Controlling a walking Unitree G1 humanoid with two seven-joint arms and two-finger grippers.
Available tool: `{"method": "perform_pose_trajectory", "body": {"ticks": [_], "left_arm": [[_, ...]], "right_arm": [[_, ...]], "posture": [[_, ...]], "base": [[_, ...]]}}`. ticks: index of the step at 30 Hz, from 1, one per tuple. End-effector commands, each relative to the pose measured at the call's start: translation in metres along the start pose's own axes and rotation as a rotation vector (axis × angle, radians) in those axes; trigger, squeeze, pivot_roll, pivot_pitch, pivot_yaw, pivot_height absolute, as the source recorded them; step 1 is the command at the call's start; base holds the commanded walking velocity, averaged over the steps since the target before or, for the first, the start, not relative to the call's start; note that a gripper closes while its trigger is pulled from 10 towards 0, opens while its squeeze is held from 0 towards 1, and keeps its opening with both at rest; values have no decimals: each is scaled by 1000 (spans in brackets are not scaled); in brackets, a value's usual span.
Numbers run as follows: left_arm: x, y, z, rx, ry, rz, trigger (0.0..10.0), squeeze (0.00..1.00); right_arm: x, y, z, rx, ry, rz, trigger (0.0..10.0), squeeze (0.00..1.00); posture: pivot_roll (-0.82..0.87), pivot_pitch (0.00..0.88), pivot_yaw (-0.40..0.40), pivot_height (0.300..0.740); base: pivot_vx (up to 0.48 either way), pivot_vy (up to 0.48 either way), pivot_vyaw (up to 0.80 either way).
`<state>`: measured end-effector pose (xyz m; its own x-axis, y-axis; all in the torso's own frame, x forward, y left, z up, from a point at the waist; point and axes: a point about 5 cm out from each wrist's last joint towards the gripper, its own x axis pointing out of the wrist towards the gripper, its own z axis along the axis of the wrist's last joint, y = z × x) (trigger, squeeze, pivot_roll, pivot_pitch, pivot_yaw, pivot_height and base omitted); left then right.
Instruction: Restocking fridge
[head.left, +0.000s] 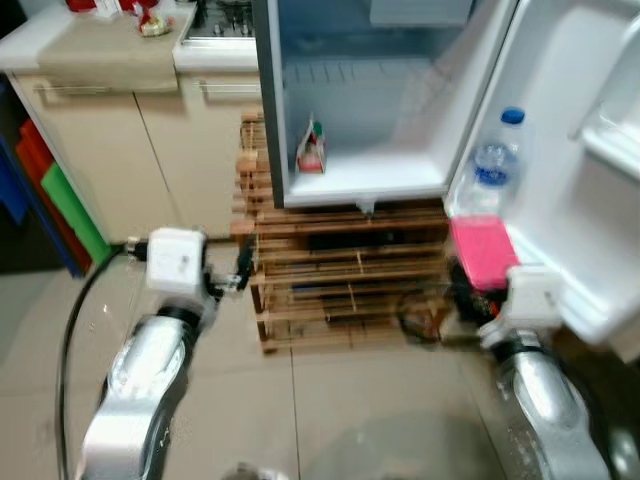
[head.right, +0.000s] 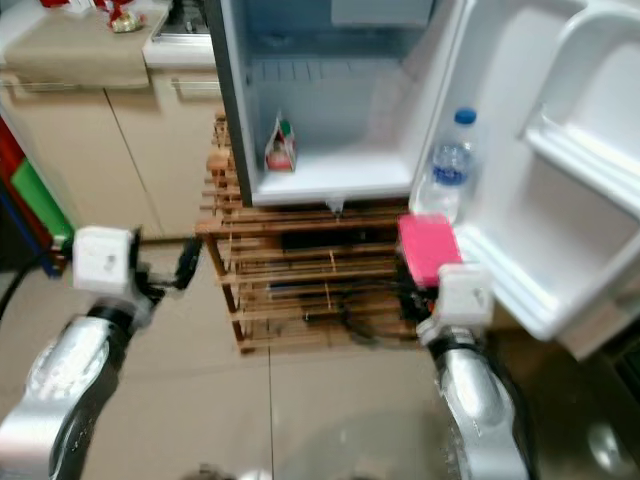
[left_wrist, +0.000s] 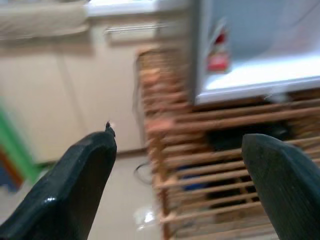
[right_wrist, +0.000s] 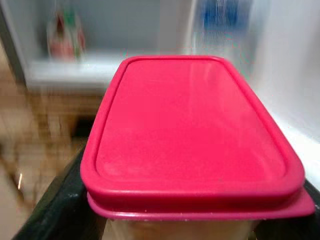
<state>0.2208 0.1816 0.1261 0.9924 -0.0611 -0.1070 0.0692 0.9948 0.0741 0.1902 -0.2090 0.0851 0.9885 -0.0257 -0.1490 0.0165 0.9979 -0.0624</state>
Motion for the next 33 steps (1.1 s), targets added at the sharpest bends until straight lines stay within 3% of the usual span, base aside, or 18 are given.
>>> {"method": "perform_pose_trajectory", "body": {"ticks": [1, 8, 13, 21, 33], "left_arm": [[10, -12, 22, 21, -113, -46, 10000, 0], [15, -7, 8, 3, -46, -63, 10000, 0], [18, -6, 14, -22, -76, -47, 10000, 0], [24, -8, 22, -7, -99, -28, 10000, 0], [30, -13, 34, -5, -133, -50, 10000, 0]], "right_arm": [[11, 5, 17, 26, -72, 42, 10000, 0], [15, 13, 18, 22, -62, 70, 10000, 0], [19, 15, 18, 20, -56, 83, 10000, 0], [38, 23, 27, 4, -71, 111, 10000, 0], [46, 42, 27, 19, -75, 163, 10000, 0]], "posture": [[-6, 0, -8, 740], [-1, 0, -10, 740], [2, 0, -11, 740], [5, 0, -18, 740], [13, 0, -13, 740]], "base": [[0, 0, 0], [0, 0, 0], [0, 0, 0], [480, 0, 0], [480, 0, 0]]}}
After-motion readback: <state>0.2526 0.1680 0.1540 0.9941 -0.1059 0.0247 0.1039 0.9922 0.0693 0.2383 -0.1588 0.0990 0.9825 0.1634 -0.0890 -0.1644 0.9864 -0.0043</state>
